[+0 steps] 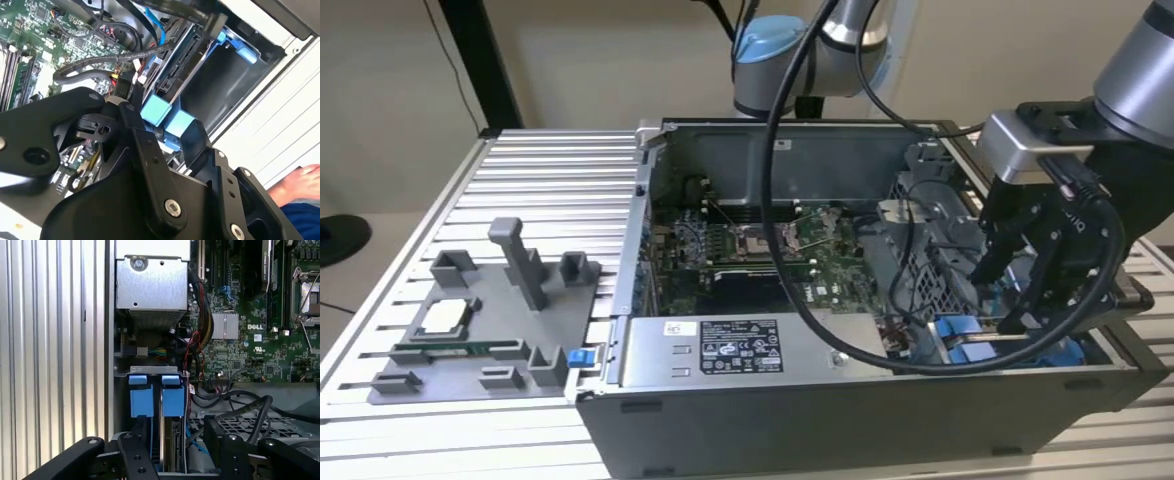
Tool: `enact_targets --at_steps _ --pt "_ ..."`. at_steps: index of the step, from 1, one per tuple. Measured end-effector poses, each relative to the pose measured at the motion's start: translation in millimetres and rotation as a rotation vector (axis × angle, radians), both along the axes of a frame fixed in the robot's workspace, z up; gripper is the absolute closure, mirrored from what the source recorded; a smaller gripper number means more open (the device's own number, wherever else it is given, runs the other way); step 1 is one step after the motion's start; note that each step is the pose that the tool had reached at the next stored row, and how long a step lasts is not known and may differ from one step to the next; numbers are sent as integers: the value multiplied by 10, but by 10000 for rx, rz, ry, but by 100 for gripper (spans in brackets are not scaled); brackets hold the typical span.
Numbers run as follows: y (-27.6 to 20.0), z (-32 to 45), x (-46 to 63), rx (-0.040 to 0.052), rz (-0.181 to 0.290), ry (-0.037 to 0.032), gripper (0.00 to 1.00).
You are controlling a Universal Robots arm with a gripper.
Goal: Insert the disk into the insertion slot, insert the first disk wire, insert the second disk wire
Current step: 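Insert the disk into the insertion slot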
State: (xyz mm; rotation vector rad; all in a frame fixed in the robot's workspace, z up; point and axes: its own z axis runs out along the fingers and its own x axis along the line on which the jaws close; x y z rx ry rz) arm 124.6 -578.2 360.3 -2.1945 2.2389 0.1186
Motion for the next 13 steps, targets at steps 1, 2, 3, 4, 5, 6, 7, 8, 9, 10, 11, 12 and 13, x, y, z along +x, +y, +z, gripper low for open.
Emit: enact_targets --at_steps 1,2,3,4,5,6,7,8,9,10,11,12,13 --pt "0 18 0 0 0 0 0" --pt "0 36 0 0 0 0 0" --pt "0 54 0 1 -1 0 0" --pt "0 74 0 0 -1 0 0" --pt "0 95 0 0 0 0 0" --pt "0 116 0 1 0 0 0" --pt "0 136 0 1 0 0 0" --pt "0 155 0 1 0 0 0" --pt "0 175 0 1 0 0 0" --pt "0 197 0 0 0 0 0" --pt "0 222 0 -1 0 0 0" --pt "0 246 0 1 0 0 0" --pt "0 269 0 1 0 0 0"
